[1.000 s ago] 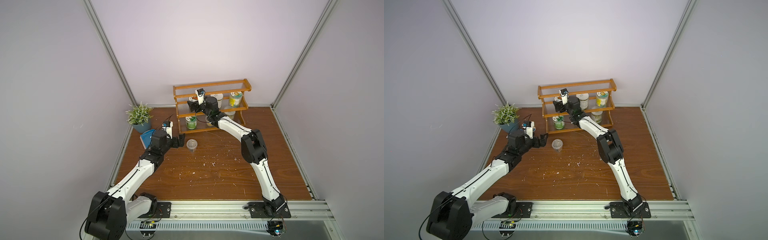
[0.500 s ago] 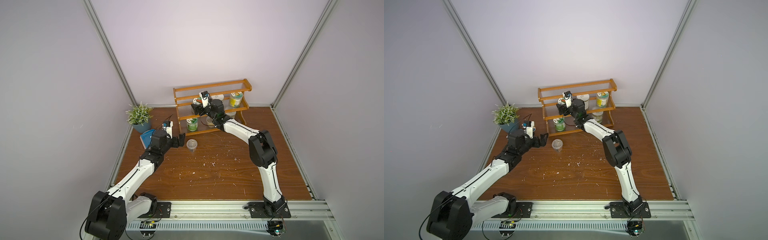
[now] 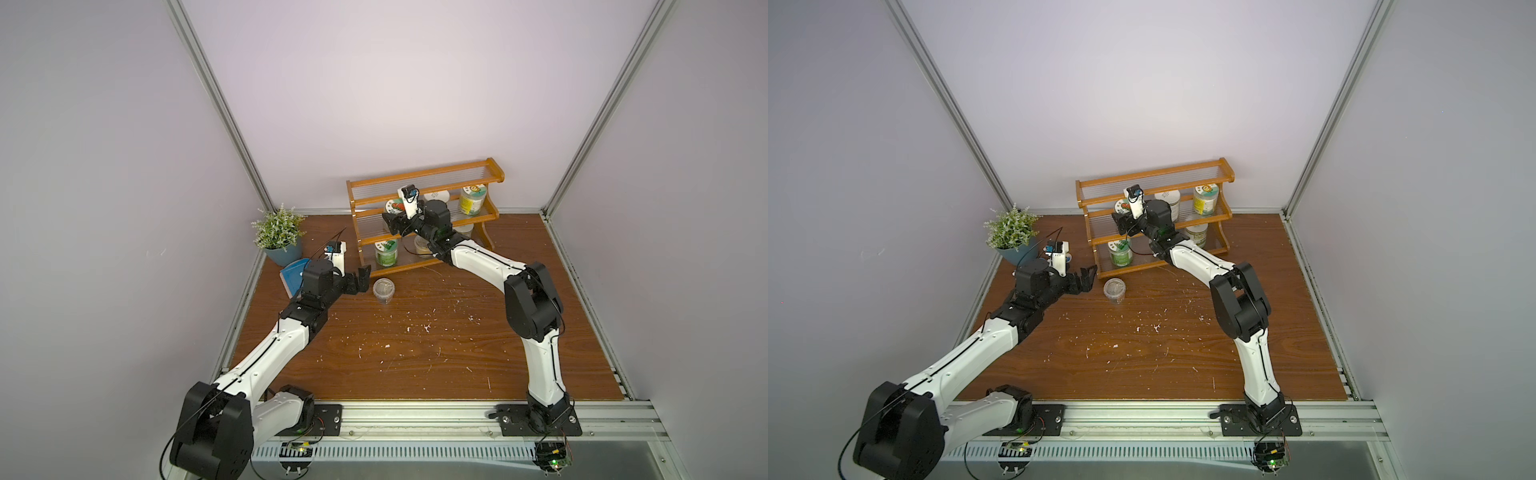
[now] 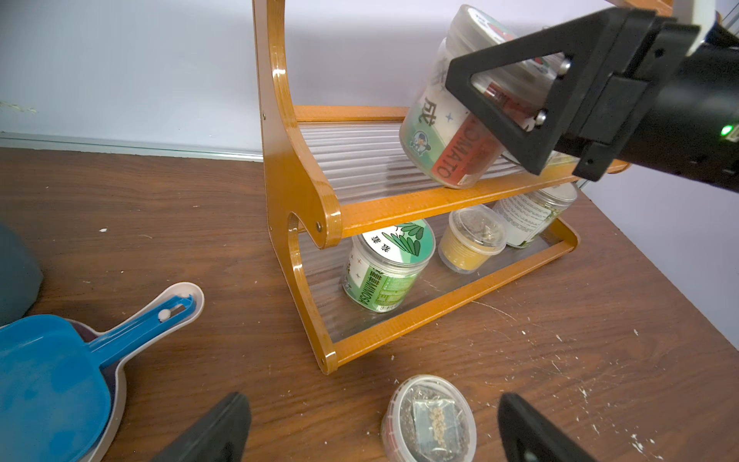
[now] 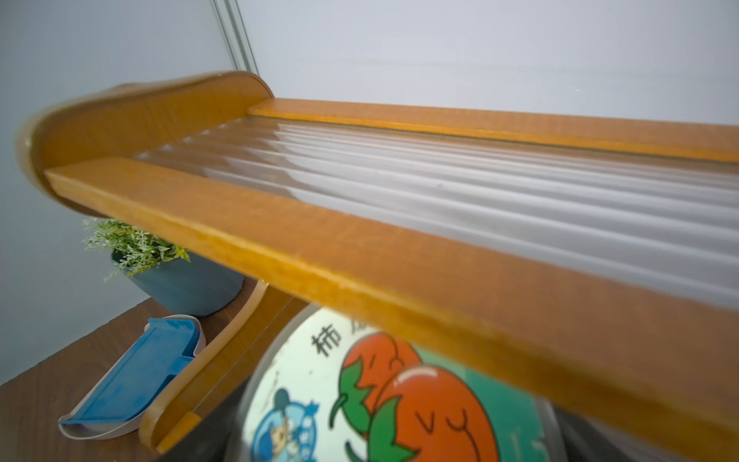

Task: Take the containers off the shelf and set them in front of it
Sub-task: 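Pick up a container from the shelf, then place the container at the center of the board.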

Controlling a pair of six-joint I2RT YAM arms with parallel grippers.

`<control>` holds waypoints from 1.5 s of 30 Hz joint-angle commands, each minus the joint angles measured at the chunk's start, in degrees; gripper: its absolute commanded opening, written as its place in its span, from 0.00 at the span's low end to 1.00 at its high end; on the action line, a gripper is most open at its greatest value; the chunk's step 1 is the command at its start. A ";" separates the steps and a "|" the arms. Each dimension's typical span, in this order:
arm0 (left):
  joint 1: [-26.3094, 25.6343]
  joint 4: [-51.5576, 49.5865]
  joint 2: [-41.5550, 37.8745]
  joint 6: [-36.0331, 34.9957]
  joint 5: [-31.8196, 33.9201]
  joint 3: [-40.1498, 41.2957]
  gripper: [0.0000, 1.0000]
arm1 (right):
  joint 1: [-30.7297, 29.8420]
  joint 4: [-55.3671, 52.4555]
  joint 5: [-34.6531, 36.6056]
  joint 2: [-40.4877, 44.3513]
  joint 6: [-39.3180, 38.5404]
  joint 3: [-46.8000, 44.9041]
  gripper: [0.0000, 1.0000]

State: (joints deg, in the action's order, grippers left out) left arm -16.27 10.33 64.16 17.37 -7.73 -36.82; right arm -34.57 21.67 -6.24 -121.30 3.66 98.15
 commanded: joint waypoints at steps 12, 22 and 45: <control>0.68 1.19 0.24 -0.23 -1.11 -1.38 1.00 | -1.79 -6.29 -1.91 2.15 0.00 8.58 0.82; 0.70 1.32 0.25 -0.31 -1.29 -1.52 1.00 | -2.62 -8.88 -1.76 9.74 -1.95 -0.29 0.82; 0.70 3.11 1.09 0.30 -2.80 -1.38 1.00 | -7.92 0.45 10.43 38.90 -3.99 -48.88 0.82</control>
State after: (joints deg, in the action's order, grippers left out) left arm -16.27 11.92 64.79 17.43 -9.45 -36.82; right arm -42.24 12.95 0.34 -84.23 -1.37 51.96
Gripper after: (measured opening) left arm 0.997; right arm 0.896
